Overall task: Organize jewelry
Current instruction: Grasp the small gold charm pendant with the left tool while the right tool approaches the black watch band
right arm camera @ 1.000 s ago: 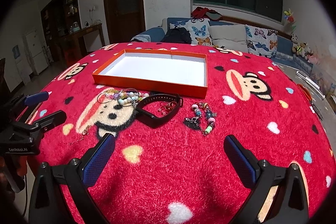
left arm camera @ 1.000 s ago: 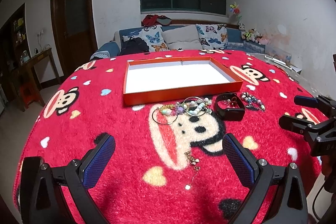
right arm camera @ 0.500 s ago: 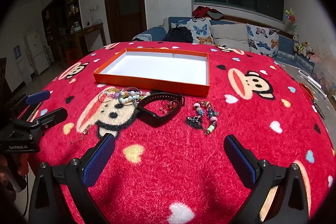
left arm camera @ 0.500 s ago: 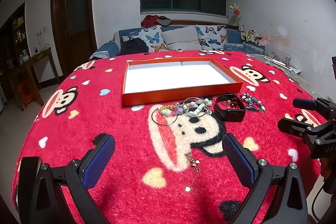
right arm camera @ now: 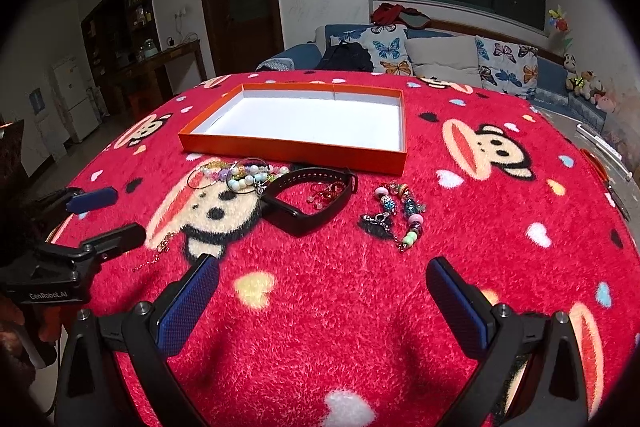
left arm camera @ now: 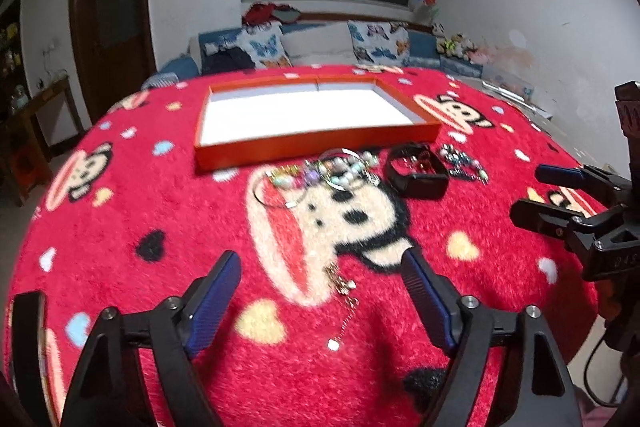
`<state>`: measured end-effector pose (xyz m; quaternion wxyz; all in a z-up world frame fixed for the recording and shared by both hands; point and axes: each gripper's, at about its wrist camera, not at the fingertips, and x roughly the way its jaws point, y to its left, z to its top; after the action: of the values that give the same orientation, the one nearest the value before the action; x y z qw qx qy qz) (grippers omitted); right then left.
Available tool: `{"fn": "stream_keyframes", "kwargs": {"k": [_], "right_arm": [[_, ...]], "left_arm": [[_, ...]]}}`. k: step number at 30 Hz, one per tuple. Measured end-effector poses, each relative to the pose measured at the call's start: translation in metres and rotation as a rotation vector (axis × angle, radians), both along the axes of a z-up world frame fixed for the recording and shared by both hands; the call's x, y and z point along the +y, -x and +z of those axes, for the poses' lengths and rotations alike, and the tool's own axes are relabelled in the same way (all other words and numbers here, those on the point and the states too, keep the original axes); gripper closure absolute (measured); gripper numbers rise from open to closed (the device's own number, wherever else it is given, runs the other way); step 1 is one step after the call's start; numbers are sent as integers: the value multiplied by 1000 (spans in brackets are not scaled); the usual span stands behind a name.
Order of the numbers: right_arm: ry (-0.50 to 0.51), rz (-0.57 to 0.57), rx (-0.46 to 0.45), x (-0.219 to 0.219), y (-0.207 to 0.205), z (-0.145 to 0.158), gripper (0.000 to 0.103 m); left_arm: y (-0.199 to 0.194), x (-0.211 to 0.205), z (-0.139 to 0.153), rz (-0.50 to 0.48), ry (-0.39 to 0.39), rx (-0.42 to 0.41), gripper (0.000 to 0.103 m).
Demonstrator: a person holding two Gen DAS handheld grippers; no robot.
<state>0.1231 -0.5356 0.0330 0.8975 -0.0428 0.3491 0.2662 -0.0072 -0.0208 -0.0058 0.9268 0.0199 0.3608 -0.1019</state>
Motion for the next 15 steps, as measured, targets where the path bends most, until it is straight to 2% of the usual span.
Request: {"fn": "stream_keyframes", "kwargs": {"k": [2, 5, 7, 9, 13, 15], "right_arm": [[-1, 6, 8, 1, -1, -2, 0], [0, 20, 18, 4, -3, -4, 0], [3, 26, 23, 5, -4, -6, 0], [0, 33, 30, 6, -5, -7, 0], [-7, 42, 41, 7, -8, -9, 0], [-4, 44, 45, 8, -9, -10, 0]], "left_arm": [[-3, 0, -3, -10, 17, 23, 20], [-4, -4, -6, -27, 2, 30, 30], [-6, -7, -9, -47, 6, 47, 37], [-9, -9, -12, -66, 17, 67, 52], [-13, -12, -18, -86, 16, 82, 63], [-14, -13, -20, -91, 9, 82, 73]]}}
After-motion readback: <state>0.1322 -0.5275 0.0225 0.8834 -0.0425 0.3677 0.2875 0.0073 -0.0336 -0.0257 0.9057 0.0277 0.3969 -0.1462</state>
